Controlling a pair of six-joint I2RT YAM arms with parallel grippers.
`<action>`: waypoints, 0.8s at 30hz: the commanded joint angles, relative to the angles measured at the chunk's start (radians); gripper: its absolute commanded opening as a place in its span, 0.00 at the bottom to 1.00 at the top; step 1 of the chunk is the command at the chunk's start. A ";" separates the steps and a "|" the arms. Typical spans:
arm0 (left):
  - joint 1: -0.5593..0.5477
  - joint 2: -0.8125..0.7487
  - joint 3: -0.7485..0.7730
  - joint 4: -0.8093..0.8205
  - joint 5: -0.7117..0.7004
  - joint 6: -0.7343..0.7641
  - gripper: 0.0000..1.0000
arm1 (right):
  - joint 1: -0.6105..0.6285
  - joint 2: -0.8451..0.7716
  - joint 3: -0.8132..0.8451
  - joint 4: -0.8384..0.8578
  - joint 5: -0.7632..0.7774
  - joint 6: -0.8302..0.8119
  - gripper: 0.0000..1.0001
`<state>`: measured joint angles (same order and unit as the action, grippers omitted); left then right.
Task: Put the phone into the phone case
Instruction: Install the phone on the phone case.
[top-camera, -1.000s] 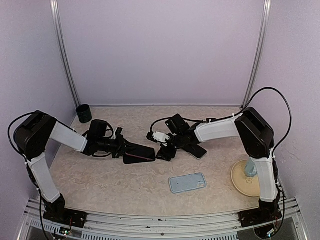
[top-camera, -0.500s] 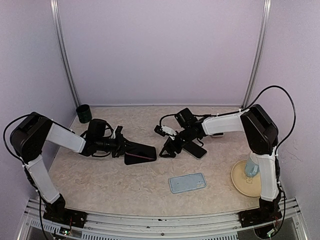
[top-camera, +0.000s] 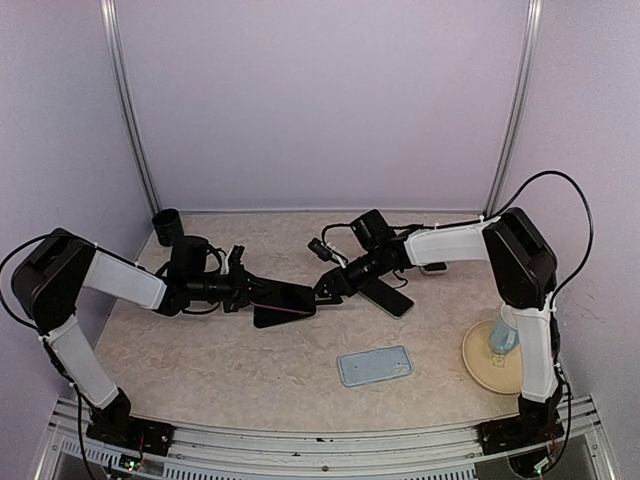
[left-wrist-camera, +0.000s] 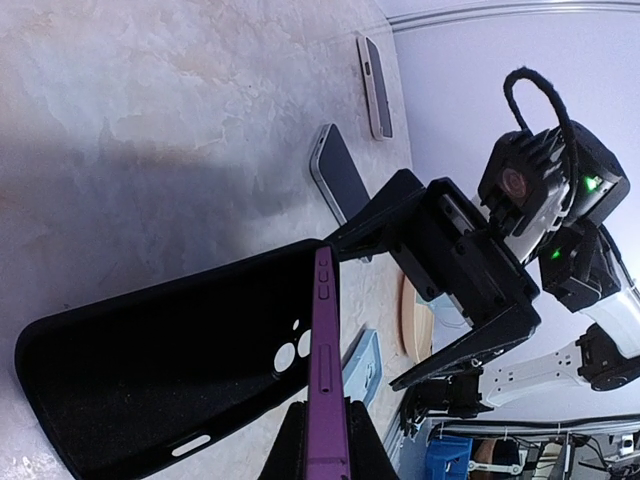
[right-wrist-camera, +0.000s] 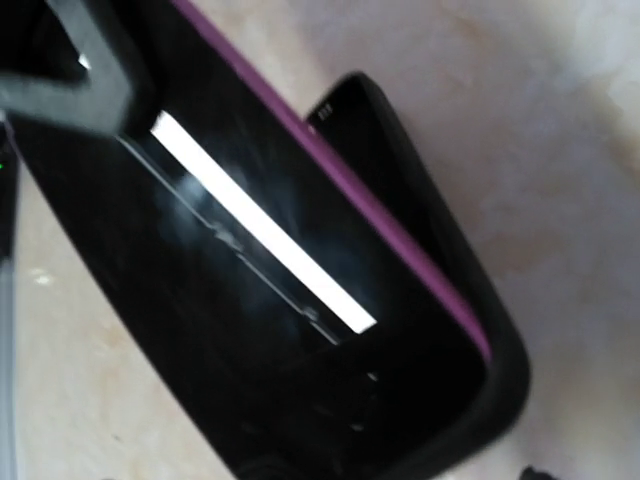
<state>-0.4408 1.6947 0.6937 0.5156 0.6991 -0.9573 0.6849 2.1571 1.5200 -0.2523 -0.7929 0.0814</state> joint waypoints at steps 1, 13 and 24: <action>-0.020 -0.005 -0.011 0.108 0.017 -0.006 0.00 | -0.002 0.030 -0.009 0.099 -0.079 0.131 0.87; -0.038 0.001 -0.035 0.168 -0.009 -0.024 0.00 | 0.018 0.087 0.007 0.151 -0.075 0.248 0.83; -0.047 0.052 -0.069 0.290 -0.026 -0.070 0.00 | 0.033 0.092 -0.060 0.348 -0.203 0.380 0.67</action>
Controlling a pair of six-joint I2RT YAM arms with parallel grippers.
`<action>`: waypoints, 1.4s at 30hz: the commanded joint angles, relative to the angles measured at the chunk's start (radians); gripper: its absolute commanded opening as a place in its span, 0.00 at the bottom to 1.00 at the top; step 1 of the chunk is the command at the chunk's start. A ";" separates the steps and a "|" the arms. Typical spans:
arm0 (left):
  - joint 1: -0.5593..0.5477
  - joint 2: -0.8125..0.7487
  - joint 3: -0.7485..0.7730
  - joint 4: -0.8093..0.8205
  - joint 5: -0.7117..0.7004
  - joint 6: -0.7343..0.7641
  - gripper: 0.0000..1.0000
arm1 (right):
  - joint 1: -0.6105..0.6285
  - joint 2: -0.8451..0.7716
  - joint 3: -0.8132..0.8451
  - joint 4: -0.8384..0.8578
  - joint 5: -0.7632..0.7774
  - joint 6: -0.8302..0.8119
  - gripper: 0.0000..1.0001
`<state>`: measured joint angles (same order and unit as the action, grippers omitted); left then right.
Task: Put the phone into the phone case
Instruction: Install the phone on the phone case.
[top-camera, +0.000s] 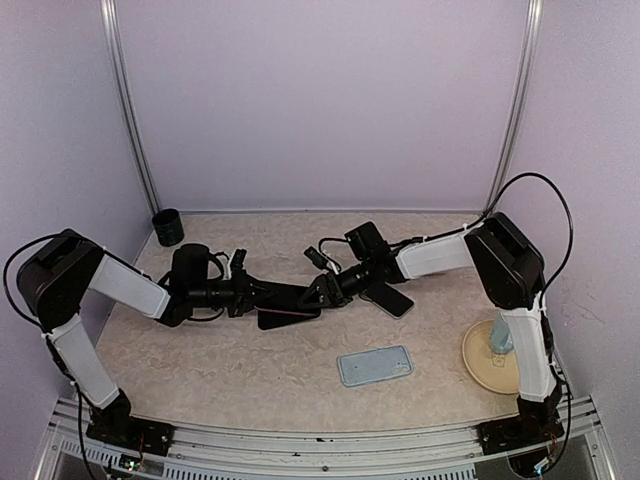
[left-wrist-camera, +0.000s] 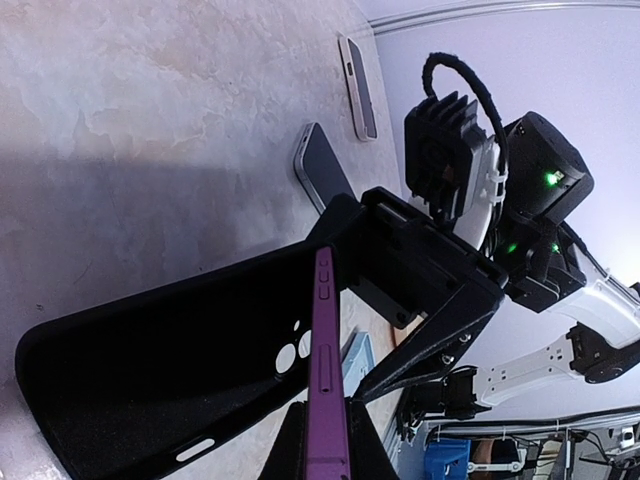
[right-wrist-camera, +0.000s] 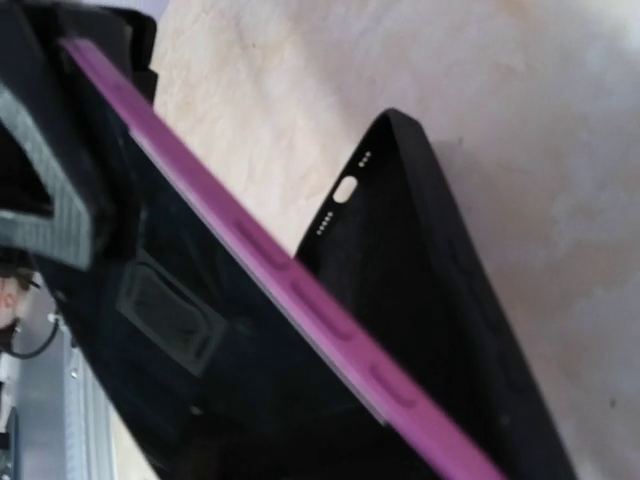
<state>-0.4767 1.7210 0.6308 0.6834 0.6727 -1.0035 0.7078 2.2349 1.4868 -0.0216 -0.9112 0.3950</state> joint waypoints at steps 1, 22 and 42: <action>-0.012 0.030 -0.008 0.130 0.000 -0.027 0.00 | 0.011 0.016 -0.031 0.133 -0.093 0.077 0.66; -0.014 0.105 -0.028 0.261 0.019 -0.070 0.00 | 0.015 0.053 -0.078 0.470 -0.236 0.304 0.43; 0.014 0.139 -0.052 0.321 0.029 -0.090 0.06 | 0.013 0.031 -0.110 0.681 -0.298 0.458 0.13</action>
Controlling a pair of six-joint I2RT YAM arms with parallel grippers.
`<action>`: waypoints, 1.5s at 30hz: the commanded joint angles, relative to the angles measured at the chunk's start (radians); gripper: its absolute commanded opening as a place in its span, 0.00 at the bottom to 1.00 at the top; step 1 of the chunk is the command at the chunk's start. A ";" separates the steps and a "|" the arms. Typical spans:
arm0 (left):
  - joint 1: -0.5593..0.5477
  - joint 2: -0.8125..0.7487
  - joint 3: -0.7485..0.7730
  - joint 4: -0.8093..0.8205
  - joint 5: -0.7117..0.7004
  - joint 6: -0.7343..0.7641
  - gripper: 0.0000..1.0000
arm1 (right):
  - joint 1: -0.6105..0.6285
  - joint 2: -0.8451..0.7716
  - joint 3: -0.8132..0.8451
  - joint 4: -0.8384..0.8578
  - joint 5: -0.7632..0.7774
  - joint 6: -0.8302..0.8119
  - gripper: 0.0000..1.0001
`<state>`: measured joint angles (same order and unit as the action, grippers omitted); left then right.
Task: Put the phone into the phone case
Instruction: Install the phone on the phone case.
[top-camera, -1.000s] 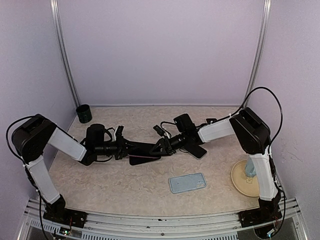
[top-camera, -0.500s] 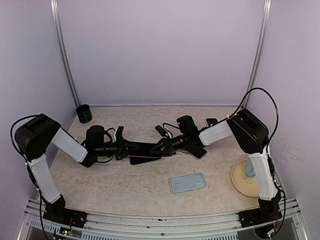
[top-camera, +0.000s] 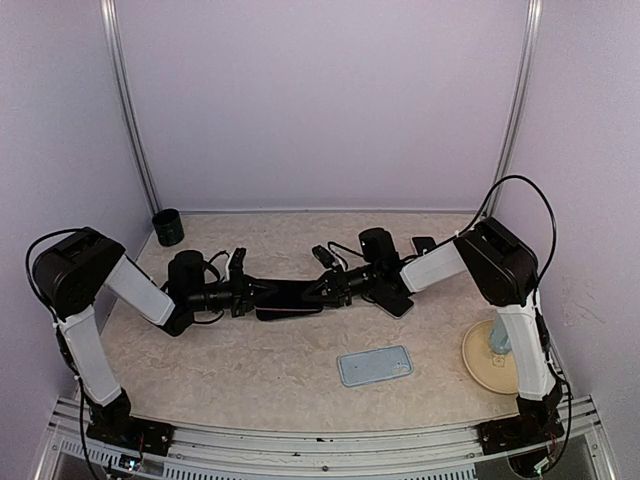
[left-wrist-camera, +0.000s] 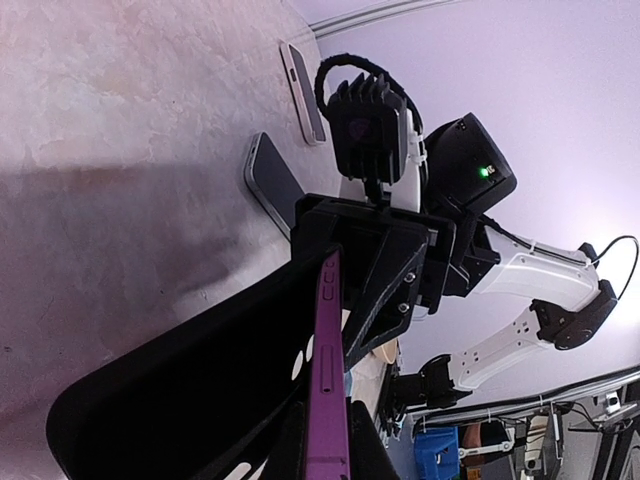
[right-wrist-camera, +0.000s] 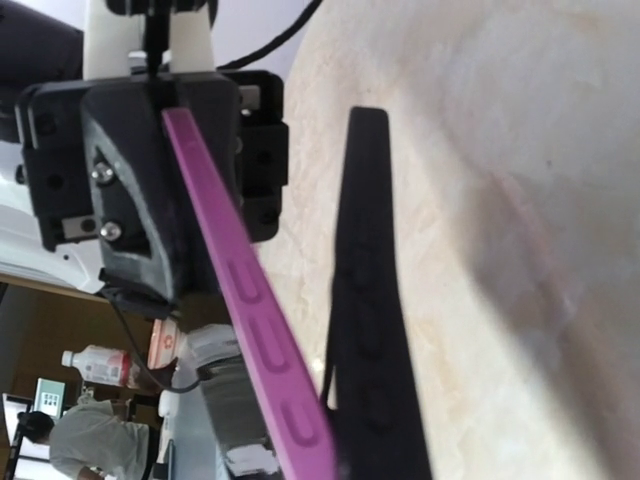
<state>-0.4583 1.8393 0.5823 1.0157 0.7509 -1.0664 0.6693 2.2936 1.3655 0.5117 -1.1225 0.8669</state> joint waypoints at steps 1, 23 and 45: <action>-0.003 0.018 -0.005 -0.012 -0.049 -0.027 0.07 | 0.050 -0.030 0.009 0.149 -0.088 -0.011 0.11; 0.037 -0.211 -0.015 -0.317 -0.142 0.099 0.34 | 0.014 -0.125 -0.028 0.170 -0.114 -0.005 0.00; 0.048 -0.560 -0.019 -0.611 -0.248 0.301 0.71 | -0.009 -0.306 -0.026 -0.224 -0.173 -0.459 0.00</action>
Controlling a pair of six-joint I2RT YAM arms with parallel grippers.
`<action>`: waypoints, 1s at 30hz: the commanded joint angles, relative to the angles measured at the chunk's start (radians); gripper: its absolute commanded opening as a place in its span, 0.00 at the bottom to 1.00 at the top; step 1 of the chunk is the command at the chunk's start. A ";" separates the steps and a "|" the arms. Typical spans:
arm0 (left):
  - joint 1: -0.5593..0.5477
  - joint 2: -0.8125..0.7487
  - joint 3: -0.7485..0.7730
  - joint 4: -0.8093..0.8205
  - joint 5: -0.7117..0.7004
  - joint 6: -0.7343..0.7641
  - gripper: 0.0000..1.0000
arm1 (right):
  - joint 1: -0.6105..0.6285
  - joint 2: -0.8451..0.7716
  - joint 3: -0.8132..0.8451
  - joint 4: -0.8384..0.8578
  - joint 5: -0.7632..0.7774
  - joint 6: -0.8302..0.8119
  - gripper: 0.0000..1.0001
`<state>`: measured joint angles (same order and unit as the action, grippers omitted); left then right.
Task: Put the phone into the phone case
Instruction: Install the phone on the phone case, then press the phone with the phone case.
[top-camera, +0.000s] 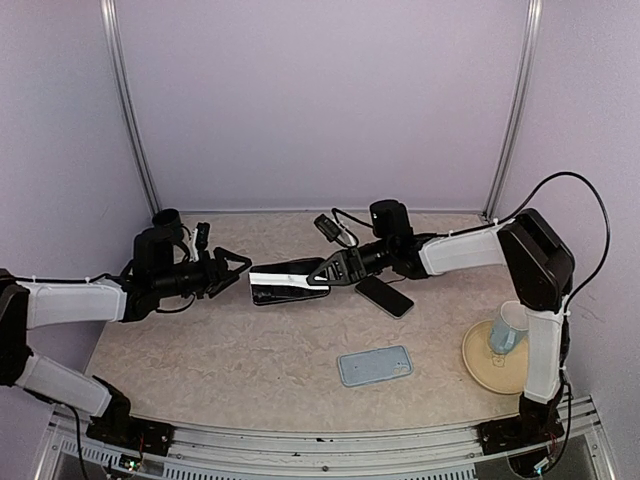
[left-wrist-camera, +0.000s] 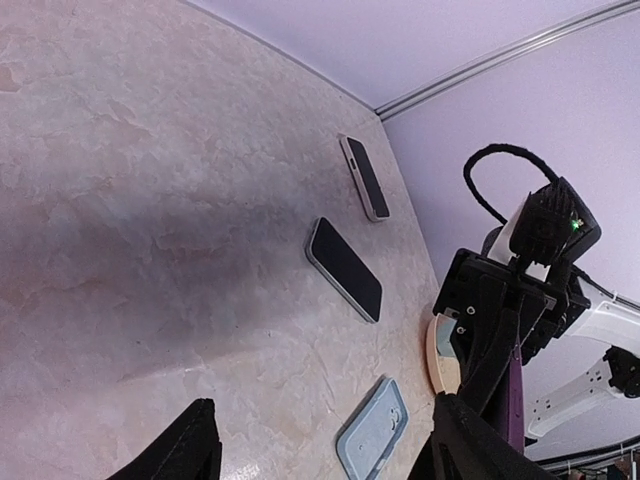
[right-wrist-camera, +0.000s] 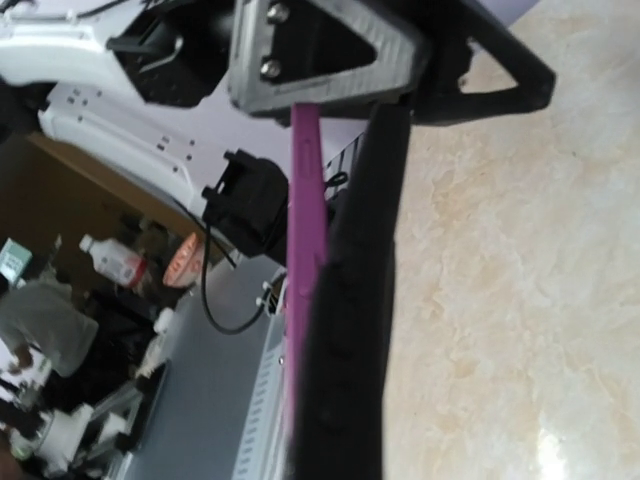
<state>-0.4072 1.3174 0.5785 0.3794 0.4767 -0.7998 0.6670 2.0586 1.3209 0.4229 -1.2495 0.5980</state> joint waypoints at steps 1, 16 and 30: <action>-0.007 -0.044 -0.021 0.041 0.039 0.034 0.71 | -0.006 -0.075 0.023 -0.171 -0.045 -0.224 0.00; -0.092 0.021 -0.013 0.208 0.207 -0.003 0.72 | -0.007 -0.114 0.078 -0.492 0.017 -0.538 0.00; -0.131 0.089 0.007 0.263 0.273 -0.008 0.65 | -0.007 -0.137 0.070 -0.512 -0.012 -0.587 0.00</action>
<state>-0.5247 1.3899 0.5610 0.5854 0.7067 -0.8066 0.6662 1.9774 1.3613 -0.0906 -1.2118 0.0410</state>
